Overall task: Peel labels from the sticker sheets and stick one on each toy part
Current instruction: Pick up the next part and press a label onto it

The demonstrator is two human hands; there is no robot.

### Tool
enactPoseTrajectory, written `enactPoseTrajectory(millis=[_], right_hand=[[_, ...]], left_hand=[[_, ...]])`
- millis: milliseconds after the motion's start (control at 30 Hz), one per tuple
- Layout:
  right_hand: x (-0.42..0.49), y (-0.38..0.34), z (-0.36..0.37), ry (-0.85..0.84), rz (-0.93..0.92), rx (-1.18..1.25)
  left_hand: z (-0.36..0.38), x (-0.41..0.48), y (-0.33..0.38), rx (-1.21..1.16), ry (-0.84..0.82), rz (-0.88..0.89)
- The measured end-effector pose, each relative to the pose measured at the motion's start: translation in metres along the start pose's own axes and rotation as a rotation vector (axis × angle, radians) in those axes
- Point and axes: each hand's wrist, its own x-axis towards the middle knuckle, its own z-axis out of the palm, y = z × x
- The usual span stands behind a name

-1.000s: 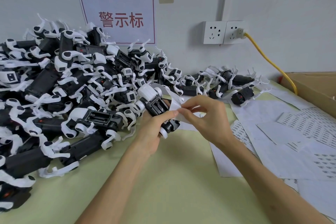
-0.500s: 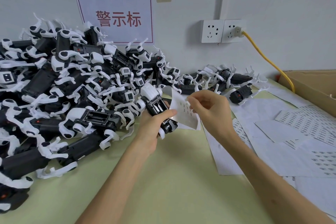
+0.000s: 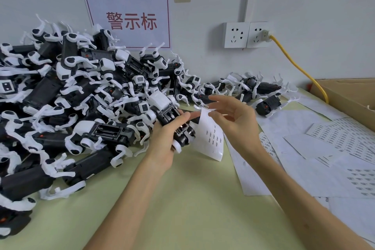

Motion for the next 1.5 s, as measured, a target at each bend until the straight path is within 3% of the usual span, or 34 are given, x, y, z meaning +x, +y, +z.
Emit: enactPoseTrajectory(millis=[500,733,1067,1233,1500], right_hand=[[-0.007,0.004,0.008,-0.012,-0.078,-0.070],[-0.005,0.008,0.007,0.017,-0.019,-0.028],[0.007,0.012,-0.003,-0.220,0.331,0.265],[0.007,0.013,-0.005,-0.287,0.315,0.262],[0.003,0.007,0.000,-0.154,0.178,0.239]], left_hand=[[0.005,-0.008,0.002,-0.126,-0.089,-0.002],[0.007,-0.008,-0.001,-0.081,-0.254,0.083],[0.007,-0.009,-0.002,-0.003,-0.193,0.159],[0.005,-0.007,-0.002,0.034,-0.156,0.158],[0.011,-0.010,0.002,0.001,-0.021,0.083]])
